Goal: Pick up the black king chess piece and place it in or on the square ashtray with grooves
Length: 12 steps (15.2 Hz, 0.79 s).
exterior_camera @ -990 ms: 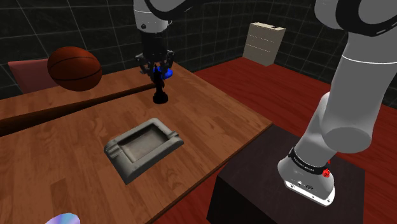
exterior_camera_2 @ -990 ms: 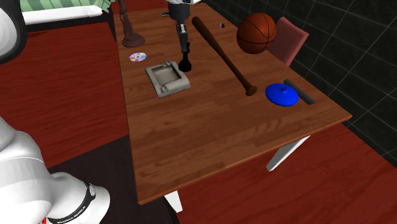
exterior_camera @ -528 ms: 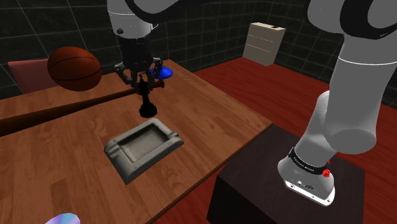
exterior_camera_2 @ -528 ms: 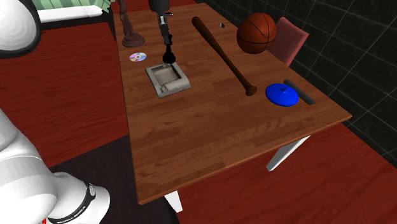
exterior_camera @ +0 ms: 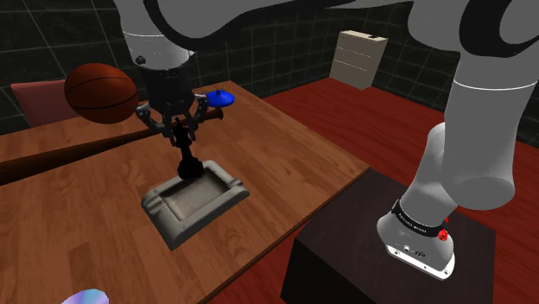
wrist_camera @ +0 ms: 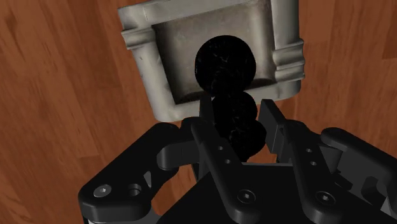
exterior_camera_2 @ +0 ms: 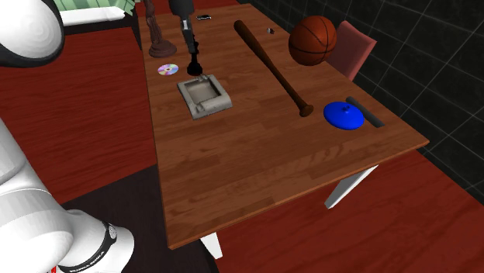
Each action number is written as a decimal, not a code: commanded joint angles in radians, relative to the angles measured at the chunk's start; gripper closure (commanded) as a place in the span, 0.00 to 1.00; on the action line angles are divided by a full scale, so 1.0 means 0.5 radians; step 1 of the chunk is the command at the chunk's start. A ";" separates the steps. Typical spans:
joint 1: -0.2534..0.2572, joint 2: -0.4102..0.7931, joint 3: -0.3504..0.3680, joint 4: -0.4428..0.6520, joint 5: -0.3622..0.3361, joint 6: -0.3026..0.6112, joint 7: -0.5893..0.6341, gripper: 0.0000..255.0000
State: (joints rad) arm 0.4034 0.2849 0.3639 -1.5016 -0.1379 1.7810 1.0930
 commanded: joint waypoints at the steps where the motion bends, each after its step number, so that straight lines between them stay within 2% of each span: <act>1: 0.001 0.006 -0.001 -0.041 -0.004 0.047 0.008 1.00; 12: -0.007 0.041 -0.011 -0.290 -0.026 0.328 0.032 1.00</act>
State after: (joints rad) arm 0.3997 0.3028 0.3589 -1.6351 -0.1491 1.9304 1.1069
